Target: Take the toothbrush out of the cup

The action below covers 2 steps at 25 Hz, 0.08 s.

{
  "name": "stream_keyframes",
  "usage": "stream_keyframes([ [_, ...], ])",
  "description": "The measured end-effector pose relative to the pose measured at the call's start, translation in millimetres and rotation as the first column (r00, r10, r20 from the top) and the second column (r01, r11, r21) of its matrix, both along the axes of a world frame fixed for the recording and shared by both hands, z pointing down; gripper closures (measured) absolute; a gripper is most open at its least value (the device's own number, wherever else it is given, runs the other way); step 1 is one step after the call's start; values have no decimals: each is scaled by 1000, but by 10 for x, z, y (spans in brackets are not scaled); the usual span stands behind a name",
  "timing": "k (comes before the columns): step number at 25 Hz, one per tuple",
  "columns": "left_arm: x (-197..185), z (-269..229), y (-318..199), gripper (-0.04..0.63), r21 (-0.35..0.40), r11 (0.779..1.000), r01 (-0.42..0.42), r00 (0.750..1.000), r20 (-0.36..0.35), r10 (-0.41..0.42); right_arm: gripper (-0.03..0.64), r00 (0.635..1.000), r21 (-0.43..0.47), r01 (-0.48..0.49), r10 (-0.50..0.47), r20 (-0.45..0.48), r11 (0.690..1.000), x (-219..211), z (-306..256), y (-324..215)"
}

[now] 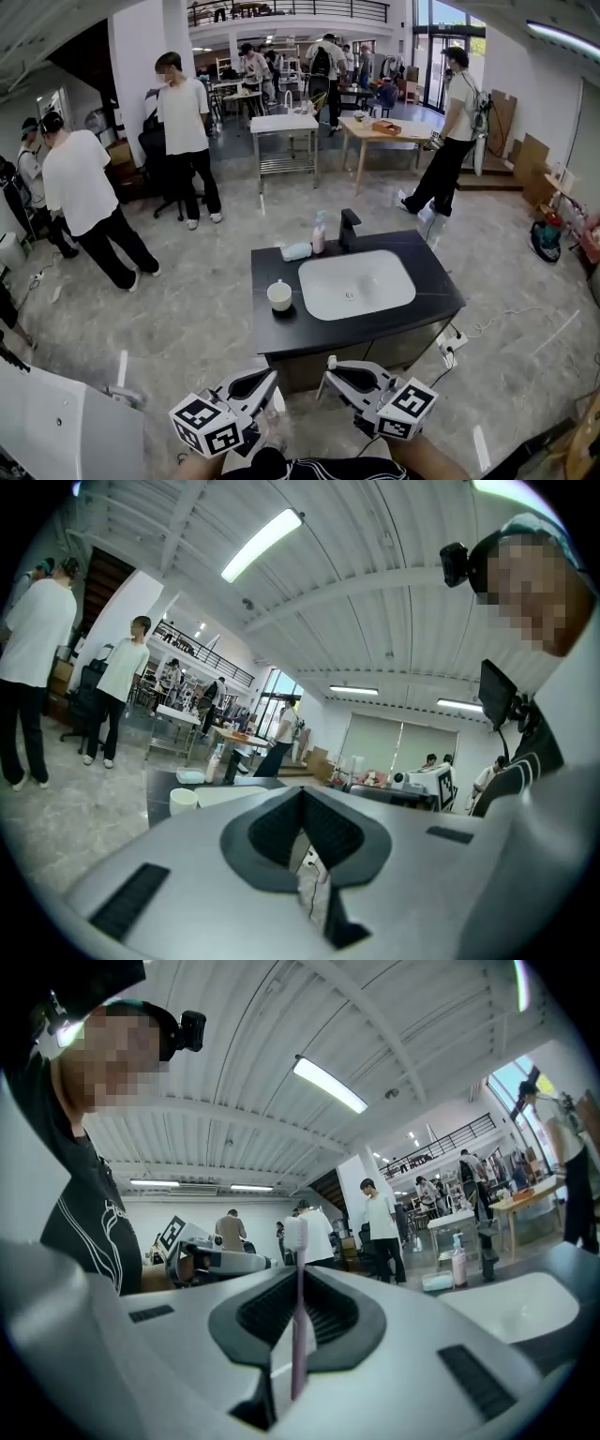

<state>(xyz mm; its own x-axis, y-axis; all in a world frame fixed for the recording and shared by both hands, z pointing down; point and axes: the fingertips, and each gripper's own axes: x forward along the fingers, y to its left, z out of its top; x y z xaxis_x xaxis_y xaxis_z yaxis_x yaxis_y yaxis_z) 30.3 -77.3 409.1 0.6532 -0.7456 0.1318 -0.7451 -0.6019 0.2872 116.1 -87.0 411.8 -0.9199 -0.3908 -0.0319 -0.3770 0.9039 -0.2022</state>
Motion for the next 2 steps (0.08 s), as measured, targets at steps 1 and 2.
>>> stream_keyframes([
  [1, 9, 6, 6, 592, -1, 1000, 2, 1000, 0, -2, 591, 1000, -1, 0, 0, -1, 1000, 11, 8, 4],
  [2, 19, 14, 11, 592, -2, 1000, 3, 1000, 1, -3, 591, 1000, -2, 1, -1, -2, 1000, 22, 17, 9],
])
